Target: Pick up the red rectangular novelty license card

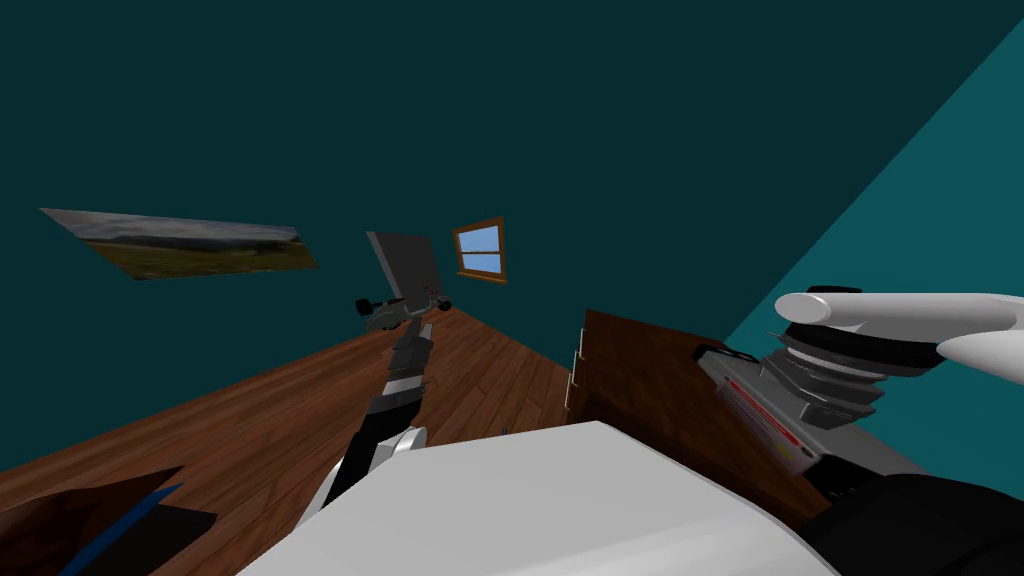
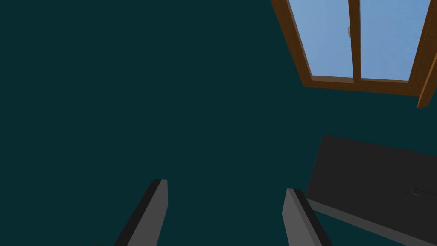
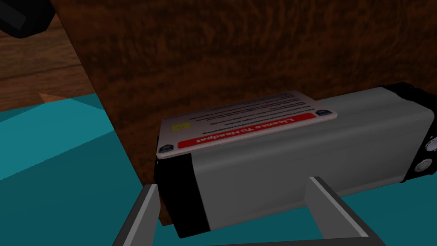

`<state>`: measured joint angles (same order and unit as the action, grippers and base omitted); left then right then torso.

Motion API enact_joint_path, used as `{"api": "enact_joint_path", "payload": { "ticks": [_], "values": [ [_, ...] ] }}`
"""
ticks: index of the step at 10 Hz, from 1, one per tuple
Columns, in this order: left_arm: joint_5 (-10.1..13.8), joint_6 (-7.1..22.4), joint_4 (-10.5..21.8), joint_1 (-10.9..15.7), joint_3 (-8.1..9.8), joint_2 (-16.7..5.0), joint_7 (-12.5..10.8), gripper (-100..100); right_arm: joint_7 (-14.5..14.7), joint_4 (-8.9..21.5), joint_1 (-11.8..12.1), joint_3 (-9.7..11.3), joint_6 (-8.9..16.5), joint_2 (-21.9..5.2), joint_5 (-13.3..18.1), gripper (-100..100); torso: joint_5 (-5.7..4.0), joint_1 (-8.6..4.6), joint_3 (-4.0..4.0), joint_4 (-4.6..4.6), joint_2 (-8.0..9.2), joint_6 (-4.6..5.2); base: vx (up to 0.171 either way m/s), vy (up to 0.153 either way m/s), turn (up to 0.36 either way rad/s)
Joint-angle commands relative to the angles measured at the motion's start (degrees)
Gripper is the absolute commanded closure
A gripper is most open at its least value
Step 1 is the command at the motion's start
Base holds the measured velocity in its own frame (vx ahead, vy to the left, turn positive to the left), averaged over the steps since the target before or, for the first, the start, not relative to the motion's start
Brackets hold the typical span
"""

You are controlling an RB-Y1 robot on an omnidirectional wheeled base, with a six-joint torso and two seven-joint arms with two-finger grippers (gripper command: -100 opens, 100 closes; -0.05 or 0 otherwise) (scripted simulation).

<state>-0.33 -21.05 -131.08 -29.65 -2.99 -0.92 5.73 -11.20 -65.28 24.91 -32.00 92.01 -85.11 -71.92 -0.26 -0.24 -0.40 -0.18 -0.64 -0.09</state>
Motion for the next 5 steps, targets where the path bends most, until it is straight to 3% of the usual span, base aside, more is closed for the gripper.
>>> {"api": "enact_joint_path", "payload": {
  "ticks": [1, 2, 3, 4, 5],
  "values": [
    [0.0, 0.0, 0.0, 0.0, 0.00, 0.0, 0.0, 0, -2.9, 2.1, -0.4, 0.2, -0.2, -0.4, -0.1, -100, 0.00, 0.00, 0.00, 0.00, 0.00, 0.00, 0.057, 0.025, -0.017],
    [0.0, 0.0, 0.0, 0.0, 0.00, 0.0, 0.0, 0, -3.4, 2.1, -0.4, 0.2, -0.2, -0.4, -0.1, -100, -0.01, -0.03, -0.01, -0.01, 0.00, -0.01, 0.033, 0.013, 0.002],
    [0.0, 0.0, 0.0, 0.0, 0.00, 0.0, 0.0, 0, -5.6, 4.8, -0.5, 0.0, -0.4, -0.7, -0.1, -100, -0.02, -0.07, 0.02, 0.01, 0.05, -0.02, 0.043, 0.020, -0.012],
    [0.0, 0.0, 0.0, 0.0, 0.00, 0.0, 0.0, 0, -6.9, 4.8, -0.5, 0.0, -0.4, -0.7, -0.1, -100, -0.02, -0.06, 0.03, 0.01, 0.05, 0.00, 0.045, 0.022, -0.019],
    [0.0, 0.0, 0.0, 0.0, 0.00, 0.0, 0.0, 0, -8.6, 7.3, -0.7, -0.3, -0.5, -0.9, 0.0, -100, -0.02, -0.06, 0.02, 0.01, 0.05, -0.01, 0.051, 0.026, -0.013]
  ]
}}
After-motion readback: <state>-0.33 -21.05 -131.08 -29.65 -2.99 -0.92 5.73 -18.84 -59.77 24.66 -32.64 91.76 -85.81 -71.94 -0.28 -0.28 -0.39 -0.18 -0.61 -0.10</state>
